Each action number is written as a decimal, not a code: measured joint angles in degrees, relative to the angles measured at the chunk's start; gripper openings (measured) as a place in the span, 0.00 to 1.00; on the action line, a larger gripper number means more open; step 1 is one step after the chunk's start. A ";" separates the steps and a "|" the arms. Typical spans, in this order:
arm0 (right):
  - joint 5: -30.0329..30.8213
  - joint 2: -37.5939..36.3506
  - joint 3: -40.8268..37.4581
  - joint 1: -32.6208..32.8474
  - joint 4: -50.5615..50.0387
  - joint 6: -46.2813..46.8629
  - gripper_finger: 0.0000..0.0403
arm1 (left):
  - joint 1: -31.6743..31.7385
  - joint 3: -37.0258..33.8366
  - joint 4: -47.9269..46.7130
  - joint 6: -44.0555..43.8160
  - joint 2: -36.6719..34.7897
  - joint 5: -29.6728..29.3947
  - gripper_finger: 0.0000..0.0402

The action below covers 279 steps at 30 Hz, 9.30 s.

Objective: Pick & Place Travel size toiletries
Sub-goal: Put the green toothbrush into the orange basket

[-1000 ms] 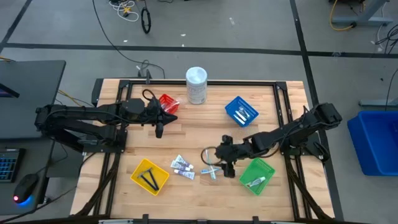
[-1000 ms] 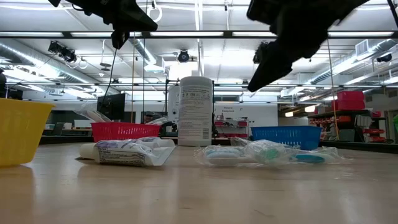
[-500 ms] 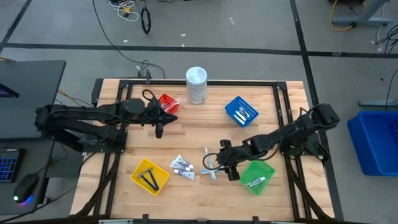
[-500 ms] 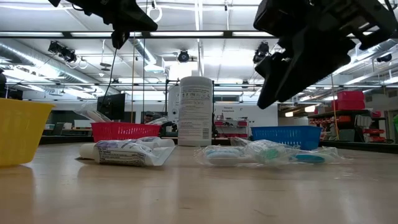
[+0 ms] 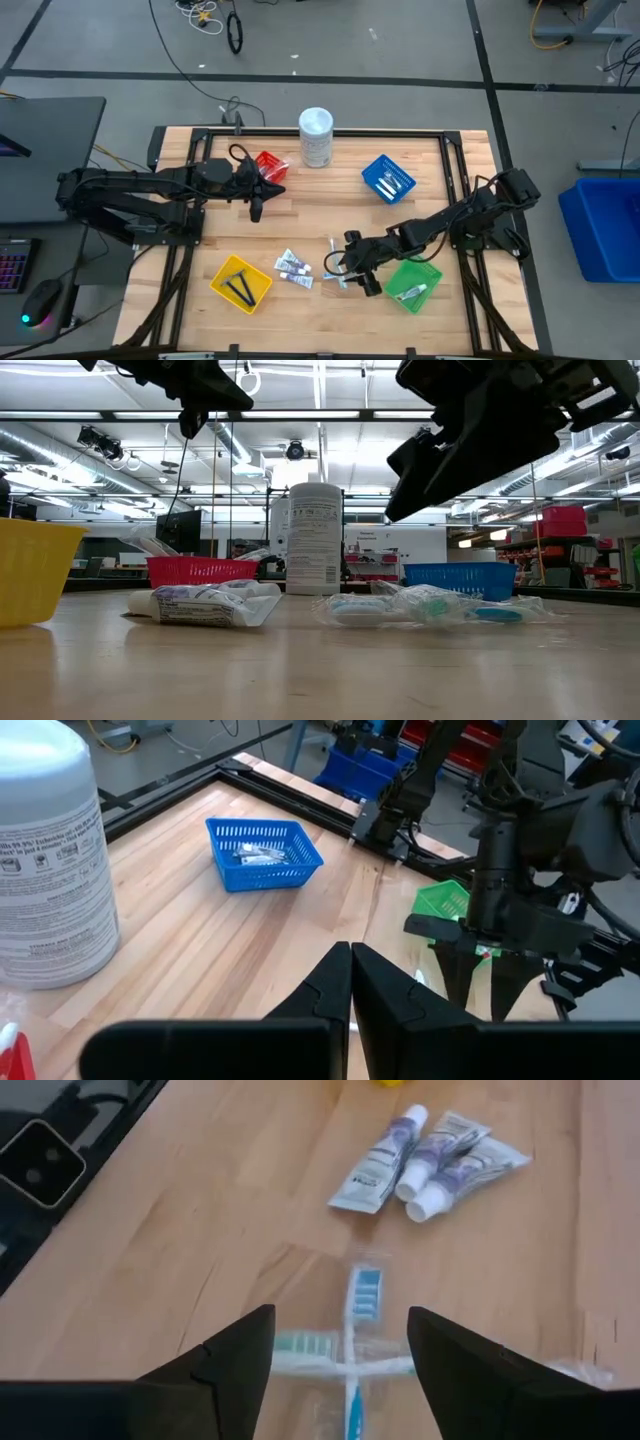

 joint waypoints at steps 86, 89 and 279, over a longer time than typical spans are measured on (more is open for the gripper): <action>-1.24 12.85 14.66 2.58 -19.97 -38.03 0.59 | 0.00 0.04 -0.18 0.94 0.00 -2.51 0.04; -1.22 12.85 14.74 2.55 -21.14 -43.70 0.58 | 0.00 0.04 -0.18 0.96 0.00 -2.49 0.04; 25.57 -4.28 26.04 -9.20 27.36 5.79 0.16 | 0.00 0.07 22.02 3.79 3.94 14.04 0.54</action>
